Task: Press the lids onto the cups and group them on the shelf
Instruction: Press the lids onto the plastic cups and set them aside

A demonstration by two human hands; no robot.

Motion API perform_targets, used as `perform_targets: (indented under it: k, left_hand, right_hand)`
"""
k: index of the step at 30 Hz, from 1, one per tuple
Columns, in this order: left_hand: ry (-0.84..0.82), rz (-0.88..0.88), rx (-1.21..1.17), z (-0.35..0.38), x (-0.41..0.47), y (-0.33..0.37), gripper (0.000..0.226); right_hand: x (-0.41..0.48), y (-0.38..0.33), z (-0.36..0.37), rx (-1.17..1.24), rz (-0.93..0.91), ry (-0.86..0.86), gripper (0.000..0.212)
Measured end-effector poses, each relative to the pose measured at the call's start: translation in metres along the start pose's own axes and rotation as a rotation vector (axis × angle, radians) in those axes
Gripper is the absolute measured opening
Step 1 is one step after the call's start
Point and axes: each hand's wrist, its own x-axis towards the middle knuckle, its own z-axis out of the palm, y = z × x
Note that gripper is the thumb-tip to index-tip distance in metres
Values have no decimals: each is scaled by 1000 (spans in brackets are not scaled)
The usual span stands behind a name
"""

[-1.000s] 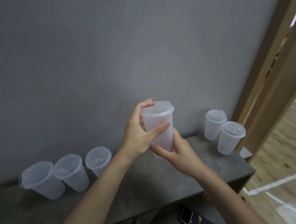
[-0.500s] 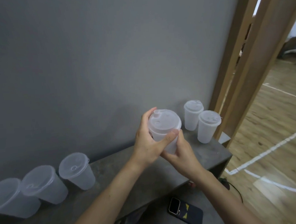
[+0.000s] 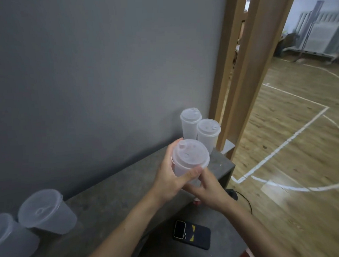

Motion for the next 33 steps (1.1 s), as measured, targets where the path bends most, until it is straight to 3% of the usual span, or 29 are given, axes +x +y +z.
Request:
perform_targets:
  k: [5,11,14,19,23,27,29,33]
  left_hand:
    - [-7,-85,-161,3,5,-3,47]
    - [159,-137,-282,19,15,-18,49]
    - [223,-149,-324,27,16,-26,36]
    - [270,-131,-295,37,18,-35,36]
    - [246,-159,-235,40,22,-48,42]
    - [212,-221,-152,37,13,-73,29]
    - [232,-224,-130,34,8,-80,27]
    - [268,-249,-130,28,5,-85,30]
  right_hand:
    - [1,11,-1,47,41,13,79]
    - [7,16,0,75,44,61,86]
    - [7,19,-2,73,45,68,85]
    - [4,26,-5,23,67,93,83]
    - [7,40,-16,-77,122,292,77]
    - [5,71,-46,-101,251,457,85]
    - [7,78,-60,-114,291,531,74]
    - [14,81,-70,-120,325,550,74]
